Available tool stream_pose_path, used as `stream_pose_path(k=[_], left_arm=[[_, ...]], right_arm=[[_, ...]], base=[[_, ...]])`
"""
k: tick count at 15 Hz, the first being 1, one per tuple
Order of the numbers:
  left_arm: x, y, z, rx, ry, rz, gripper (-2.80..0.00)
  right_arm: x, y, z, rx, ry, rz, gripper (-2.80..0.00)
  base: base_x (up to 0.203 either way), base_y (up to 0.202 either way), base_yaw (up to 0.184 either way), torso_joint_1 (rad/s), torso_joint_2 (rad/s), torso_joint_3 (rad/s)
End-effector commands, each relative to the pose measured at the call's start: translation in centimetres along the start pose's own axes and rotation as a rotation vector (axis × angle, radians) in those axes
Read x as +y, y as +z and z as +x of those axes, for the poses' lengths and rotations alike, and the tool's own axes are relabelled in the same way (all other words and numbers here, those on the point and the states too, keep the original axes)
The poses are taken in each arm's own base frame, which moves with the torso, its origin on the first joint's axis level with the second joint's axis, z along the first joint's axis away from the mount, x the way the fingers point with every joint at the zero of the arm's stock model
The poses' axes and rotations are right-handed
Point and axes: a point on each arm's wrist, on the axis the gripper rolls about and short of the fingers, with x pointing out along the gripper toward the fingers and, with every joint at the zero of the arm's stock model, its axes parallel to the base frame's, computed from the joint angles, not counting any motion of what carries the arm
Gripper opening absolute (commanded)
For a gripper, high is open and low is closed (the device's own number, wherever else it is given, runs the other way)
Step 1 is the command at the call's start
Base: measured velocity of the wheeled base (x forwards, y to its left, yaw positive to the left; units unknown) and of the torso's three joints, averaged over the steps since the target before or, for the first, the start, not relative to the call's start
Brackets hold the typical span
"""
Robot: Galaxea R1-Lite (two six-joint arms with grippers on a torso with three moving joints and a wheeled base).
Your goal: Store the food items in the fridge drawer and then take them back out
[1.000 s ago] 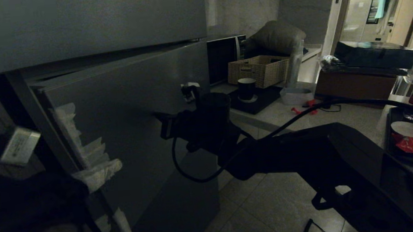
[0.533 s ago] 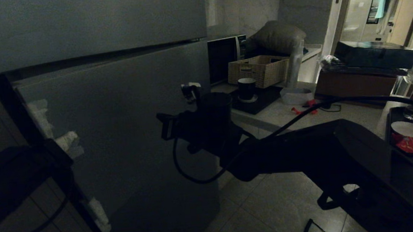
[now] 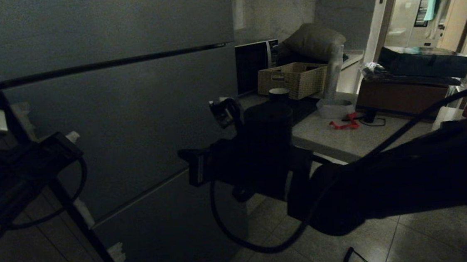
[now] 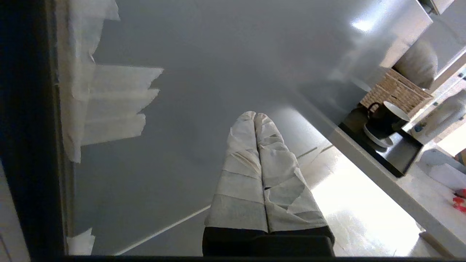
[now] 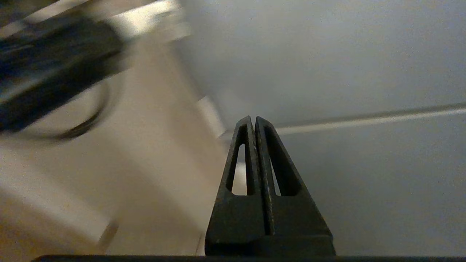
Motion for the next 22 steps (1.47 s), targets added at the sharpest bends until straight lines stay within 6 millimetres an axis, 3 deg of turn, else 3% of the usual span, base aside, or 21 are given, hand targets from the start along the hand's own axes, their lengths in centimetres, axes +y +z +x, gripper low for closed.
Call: stream_pose_path(k=[1, 3, 5, 7, 9, 11, 13, 14, 16, 18, 22], left_arm=[[-0.1, 0.3, -0.8, -0.016, -0.011, -0.003, -2.80], [-0.7, 2.1, -3.0, -0.078, -0.062, -0.001, -2.80], [-1.4, 4.4, -6.1, -0.145, -0.116, 0.005, -2.80], [-2.0, 5.6, -9.3, -0.137, -0.155, 0.013, -2.80], [-1.9, 5.7, -12.9, -0.103, -0.172, 0.034, -2.80], [-0.8, 2.9, -16.1, 0.007, -0.149, 0.133, -2.80], [1.1, -2.5, -17.8, 0.198, -0.110, 0.232, -2.80], [2.1, -5.1, -18.8, 0.288, -0.097, 0.264, -2.80], [3.4, -8.5, -20.3, 0.423, -0.081, 0.303, -2.80], [3.9, -9.6, -21.3, 0.501, -0.041, 0.339, -2.80], [4.4, -9.9, -24.4, 0.367, -0.033, 0.415, -2.80]], right_arm=[[3.6, 5.1, -7.5, -0.089, 0.051, -0.027, -2.80], [4.9, 6.9, -12.9, -0.136, 0.033, -0.049, -2.80], [5.8, 8.9, -19.6, -0.212, -0.023, -0.074, -2.80], [5.3, 10.2, -26.0, -0.295, -0.139, -0.100, -2.80], [3.9, 10.9, -31.1, -0.390, -0.344, -0.135, -2.80], [4.1, 10.1, -37.8, -0.520, -0.664, -0.209, -2.80], [5.8, 5.6, -42.2, -0.500, -0.884, -0.273, -2.80], [6.0, 2.2, -43.4, -0.425, -0.967, -0.290, -2.80], [4.2, -4.6, -43.8, -0.212, -1.052, -0.276, -2.80], [2.7, -10.6, -44.1, -0.041, -1.093, -0.315, -2.80], [2.7, -13.6, -44.4, -0.032, -0.993, -0.429, -2.80]], base=[[0.000, 0.000, 0.000, 0.000, 0.00, 0.000], [0.000, 0.000, 0.000, 0.000, 0.00, 0.000], [0.000, 0.000, 0.000, 0.000, 0.00, 0.000], [0.000, 0.000, 0.000, 0.000, 0.00, 0.000], [0.000, 0.000, 0.000, 0.000, 0.00, 0.000], [0.000, 0.000, 0.000, 0.000, 0.00, 0.000], [0.000, 0.000, 0.000, 0.000, 0.00, 0.000], [0.000, 0.000, 0.000, 0.000, 0.00, 0.000], [0.000, 0.000, 0.000, 0.000, 0.00, 0.000], [0.000, 0.000, 0.000, 0.000, 0.00, 0.000], [0.000, 0.000, 0.000, 0.000, 0.00, 0.000]])
